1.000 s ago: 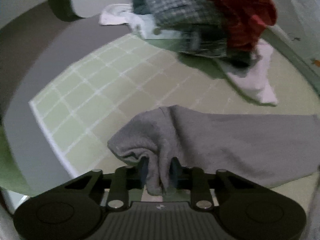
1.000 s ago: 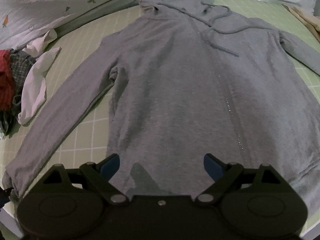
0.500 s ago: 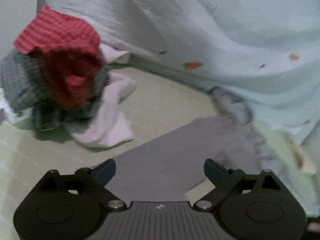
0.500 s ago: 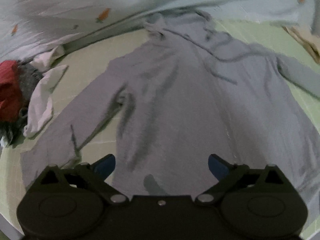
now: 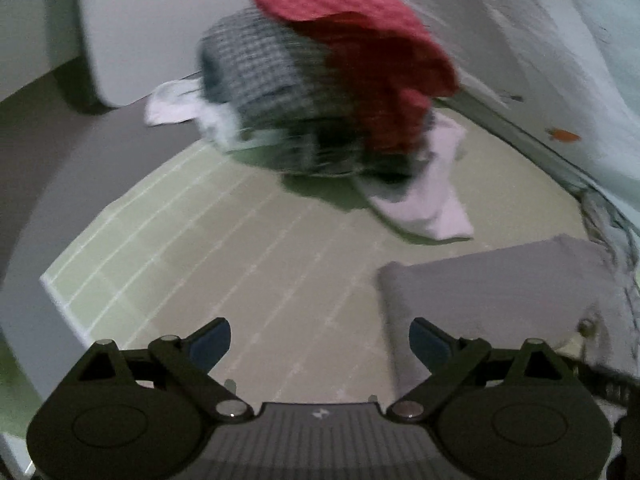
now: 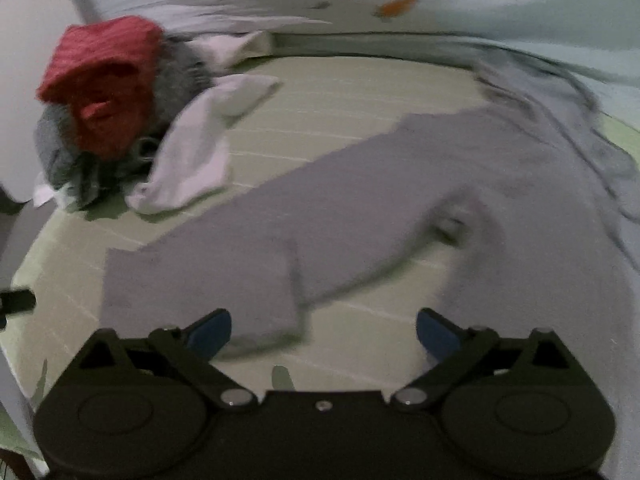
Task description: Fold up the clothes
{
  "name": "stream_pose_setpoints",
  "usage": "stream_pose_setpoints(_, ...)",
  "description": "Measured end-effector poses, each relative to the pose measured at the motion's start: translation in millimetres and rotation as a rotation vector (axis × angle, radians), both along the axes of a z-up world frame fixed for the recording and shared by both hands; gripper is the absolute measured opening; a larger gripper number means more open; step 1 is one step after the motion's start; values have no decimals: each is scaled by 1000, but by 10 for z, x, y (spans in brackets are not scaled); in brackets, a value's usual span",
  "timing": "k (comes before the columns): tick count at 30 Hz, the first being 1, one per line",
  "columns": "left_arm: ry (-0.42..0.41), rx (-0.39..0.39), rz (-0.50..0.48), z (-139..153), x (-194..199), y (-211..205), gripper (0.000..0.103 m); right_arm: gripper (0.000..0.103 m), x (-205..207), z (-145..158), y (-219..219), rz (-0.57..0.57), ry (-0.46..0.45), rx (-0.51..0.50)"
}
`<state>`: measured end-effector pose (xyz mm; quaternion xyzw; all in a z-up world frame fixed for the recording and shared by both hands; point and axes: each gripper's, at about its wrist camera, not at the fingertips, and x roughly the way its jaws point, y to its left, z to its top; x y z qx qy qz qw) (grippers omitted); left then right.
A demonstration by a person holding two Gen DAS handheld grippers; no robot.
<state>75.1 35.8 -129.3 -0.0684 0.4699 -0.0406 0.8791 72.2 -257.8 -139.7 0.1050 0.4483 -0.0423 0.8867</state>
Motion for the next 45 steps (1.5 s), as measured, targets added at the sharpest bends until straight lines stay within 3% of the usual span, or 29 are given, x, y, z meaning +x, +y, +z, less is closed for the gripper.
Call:
stream_pose_setpoints(8,21,26,52,-21,-62,306,96,89,343,-257,485,100,34,-3)
stream_pose_setpoints(13,26,28,76,-33,-77,437,96,98,333,-334,647,147,32,-90)
stream_pose_setpoints(17,12,15,119,-11,-110,579,96,94,310,-359,737,189,26,-144)
stream_pose_setpoints(20,4,4,159,5,-127,674,96,67,267,-317,754,201,0,-148)
stream_pose_setpoints(22,6,1,174,3,-130,700,96,42,264,-291,746,205,-10,-145)
stream_pose_setpoints(23,8,-2,177,0,-131,701,96,37,262,-278,737,208,-13,-138)
stream_pose_setpoints(25,11,-7,183,-5,-132,701,96,18,258,-247,698,212,-20,-107)
stream_pose_setpoints(34,-1,-12,134,36,-93,412,96,15,83,139,401,135,-150,-137)
stream_pose_setpoints(45,-1,-21,-35,86,46,-477,96,15,-393,684,-425,-29,-290,-369)
